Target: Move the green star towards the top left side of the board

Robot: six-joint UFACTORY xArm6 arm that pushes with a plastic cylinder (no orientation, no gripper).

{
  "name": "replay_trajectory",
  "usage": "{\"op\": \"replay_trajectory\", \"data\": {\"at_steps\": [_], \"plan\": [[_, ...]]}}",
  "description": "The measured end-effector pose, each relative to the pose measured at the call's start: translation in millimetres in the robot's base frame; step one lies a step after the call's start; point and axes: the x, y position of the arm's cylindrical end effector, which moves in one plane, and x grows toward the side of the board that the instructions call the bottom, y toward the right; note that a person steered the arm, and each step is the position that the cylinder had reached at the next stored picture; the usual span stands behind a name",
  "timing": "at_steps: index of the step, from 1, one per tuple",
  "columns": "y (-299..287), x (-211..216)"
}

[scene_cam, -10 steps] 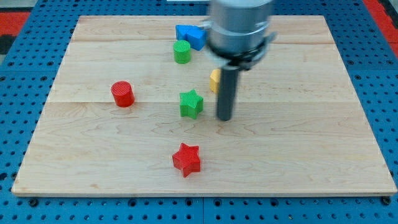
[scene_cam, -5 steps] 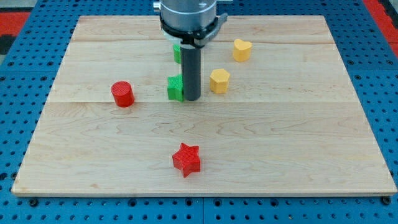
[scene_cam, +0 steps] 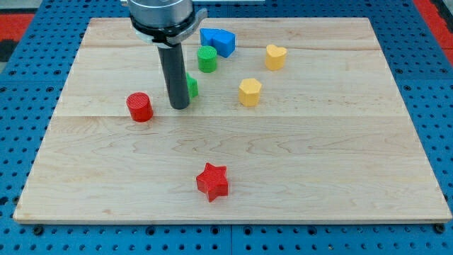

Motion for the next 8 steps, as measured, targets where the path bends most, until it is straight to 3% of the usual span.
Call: {"op": "replay_trajectory", "data": {"at_steps": [3, 8], "plan": [[37.7, -81.1], [14.9, -93.6]]}}
